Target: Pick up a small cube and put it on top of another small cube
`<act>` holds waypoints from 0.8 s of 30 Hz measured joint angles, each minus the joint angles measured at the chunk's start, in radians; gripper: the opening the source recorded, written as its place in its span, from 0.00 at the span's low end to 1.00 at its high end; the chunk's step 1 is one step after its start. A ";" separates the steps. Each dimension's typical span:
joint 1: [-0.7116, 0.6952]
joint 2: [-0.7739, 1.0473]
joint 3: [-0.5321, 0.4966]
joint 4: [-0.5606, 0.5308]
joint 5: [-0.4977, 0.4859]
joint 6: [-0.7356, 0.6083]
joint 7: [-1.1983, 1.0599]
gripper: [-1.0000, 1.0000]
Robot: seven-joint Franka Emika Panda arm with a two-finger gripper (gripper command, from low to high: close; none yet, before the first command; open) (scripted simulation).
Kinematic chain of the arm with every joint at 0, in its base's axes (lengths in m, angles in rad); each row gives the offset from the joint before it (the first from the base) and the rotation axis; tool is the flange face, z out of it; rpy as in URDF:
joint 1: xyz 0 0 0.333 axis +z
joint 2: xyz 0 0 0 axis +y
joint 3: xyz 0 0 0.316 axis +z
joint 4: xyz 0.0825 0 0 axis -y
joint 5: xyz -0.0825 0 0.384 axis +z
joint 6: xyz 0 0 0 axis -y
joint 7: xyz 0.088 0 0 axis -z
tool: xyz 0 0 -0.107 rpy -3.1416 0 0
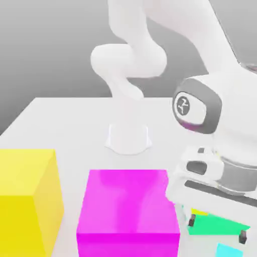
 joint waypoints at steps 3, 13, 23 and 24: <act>0.016 0.077 0.007 0.010 0.026 0.047 0.038 0.50; 0.075 0.219 -0.062 0.045 -0.039 0.152 0.094 0.00; 0.030 -0.126 0.077 -0.074 0.226 -0.018 0.224 0.00; 0.036 -0.161 0.085 -0.089 0.253 -0.030 0.268 0.00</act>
